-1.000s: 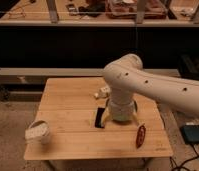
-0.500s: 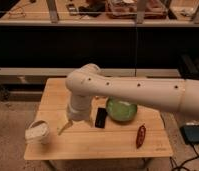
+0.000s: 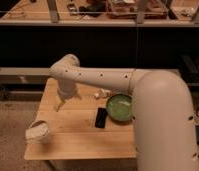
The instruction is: Move the arm in a circular motion
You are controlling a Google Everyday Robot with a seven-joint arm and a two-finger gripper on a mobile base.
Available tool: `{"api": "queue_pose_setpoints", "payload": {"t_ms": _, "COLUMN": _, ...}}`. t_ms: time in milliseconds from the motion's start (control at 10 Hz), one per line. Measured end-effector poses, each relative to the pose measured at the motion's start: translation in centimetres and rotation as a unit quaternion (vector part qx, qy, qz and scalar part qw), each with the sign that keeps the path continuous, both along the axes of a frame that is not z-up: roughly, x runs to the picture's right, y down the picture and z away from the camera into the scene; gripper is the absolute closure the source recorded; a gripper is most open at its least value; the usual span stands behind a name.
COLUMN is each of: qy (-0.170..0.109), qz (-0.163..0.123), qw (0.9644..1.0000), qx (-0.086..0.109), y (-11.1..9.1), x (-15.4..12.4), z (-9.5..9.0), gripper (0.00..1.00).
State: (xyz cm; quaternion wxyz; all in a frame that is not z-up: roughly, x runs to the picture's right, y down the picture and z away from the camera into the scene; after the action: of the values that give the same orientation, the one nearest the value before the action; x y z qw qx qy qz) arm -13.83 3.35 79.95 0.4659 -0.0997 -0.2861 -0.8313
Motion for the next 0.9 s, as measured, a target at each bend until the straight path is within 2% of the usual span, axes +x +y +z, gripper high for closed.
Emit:
{"api": "queue_pose_setpoints", "payload": {"t_ms": 100, "qy": 0.031, "qz": 0.018, "qw": 0.9991, "qx": 0.020, "y": -3.0, "x": 2.8, "z": 2.2, "gripper": 0.20}}
{"api": "queue_pose_setpoints", "payload": {"t_ms": 200, "qy": 0.071, "qz": 0.047, "qw": 0.9956, "qx": 0.038, "y": -6.0, "x": 7.0, "z": 4.0, "gripper": 0.20}}
{"api": "queue_pose_setpoints", "payload": {"t_ms": 300, "qy": 0.099, "qz": 0.075, "qw": 0.9912, "qx": 0.046, "y": -7.5, "x": 10.1, "z": 4.7, "gripper": 0.20}}
{"api": "queue_pose_setpoints", "payload": {"t_ms": 400, "qy": 0.130, "qz": 0.109, "qw": 0.9841, "qx": 0.051, "y": -8.6, "x": 13.9, "z": 5.0, "gripper": 0.20}}
{"api": "queue_pose_setpoints", "payload": {"t_ms": 500, "qy": 0.176, "qz": 0.162, "qw": 0.9698, "qx": 0.049, "y": -9.0, "x": 19.7, "z": 4.2, "gripper": 0.20}}
{"api": "queue_pose_setpoints", "payload": {"t_ms": 600, "qy": 0.202, "qz": 0.187, "qw": 0.9603, "qx": 0.044, "y": -8.6, "x": 23.1, "z": 3.1, "gripper": 0.20}}
{"api": "queue_pose_setpoints", "payload": {"t_ms": 700, "qy": 0.234, "qz": 0.211, "qw": 0.9485, "qx": 0.034, "y": -7.4, "x": 27.0, "z": 1.3, "gripper": 0.20}}
{"api": "queue_pose_setpoints", "payload": {"t_ms": 800, "qy": 0.259, "qz": 0.224, "qw": 0.9392, "qx": 0.028, "y": -5.8, "x": 29.8, "z": -1.5, "gripper": 0.20}}
{"api": "queue_pose_setpoints", "payload": {"t_ms": 900, "qy": 0.271, "qz": 0.223, "qw": 0.9359, "qx": 0.028, "y": -4.6, "x": 30.7, "z": -3.6, "gripper": 0.20}}
